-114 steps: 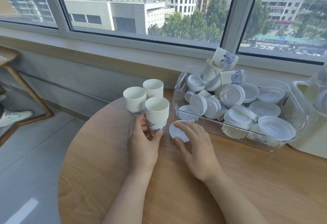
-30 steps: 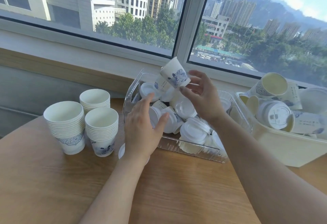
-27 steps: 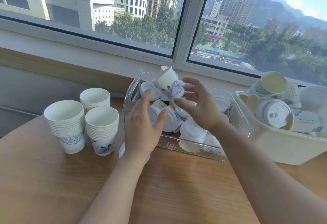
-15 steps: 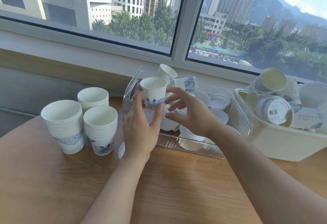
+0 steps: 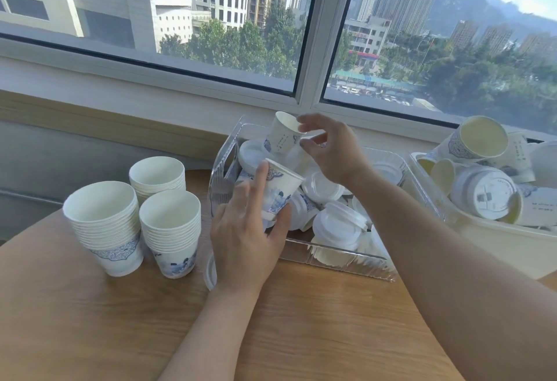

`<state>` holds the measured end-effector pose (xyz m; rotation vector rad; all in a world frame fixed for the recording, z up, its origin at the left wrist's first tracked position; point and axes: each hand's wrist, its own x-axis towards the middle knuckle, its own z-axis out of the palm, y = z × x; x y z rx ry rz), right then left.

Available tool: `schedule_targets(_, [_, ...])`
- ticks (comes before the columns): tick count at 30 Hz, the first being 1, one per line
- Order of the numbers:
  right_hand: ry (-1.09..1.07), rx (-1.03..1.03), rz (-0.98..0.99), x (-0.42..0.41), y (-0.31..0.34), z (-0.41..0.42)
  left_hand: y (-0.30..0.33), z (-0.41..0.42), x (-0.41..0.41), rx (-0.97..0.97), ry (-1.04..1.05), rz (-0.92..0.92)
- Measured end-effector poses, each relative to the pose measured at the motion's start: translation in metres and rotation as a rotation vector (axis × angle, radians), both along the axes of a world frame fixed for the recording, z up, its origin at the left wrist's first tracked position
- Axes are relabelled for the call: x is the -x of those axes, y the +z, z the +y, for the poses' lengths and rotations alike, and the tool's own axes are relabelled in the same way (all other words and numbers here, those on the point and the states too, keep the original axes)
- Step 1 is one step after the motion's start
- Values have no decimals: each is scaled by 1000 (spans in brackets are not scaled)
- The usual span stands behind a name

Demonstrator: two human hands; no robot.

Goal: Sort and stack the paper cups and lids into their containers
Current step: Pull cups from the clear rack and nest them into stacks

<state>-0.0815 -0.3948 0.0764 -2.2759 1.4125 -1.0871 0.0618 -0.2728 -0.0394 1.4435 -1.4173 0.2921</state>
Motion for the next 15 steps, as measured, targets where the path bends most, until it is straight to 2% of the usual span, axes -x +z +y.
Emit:
schedule_targets(6, [-32, 16, -18, -4, 0, -2, -1, -1, 2, 8, 17, 16])
schedule_targets(15, [39, 23, -383, 24, 15, 43, -1, -2, 2, -1, 11, 26])
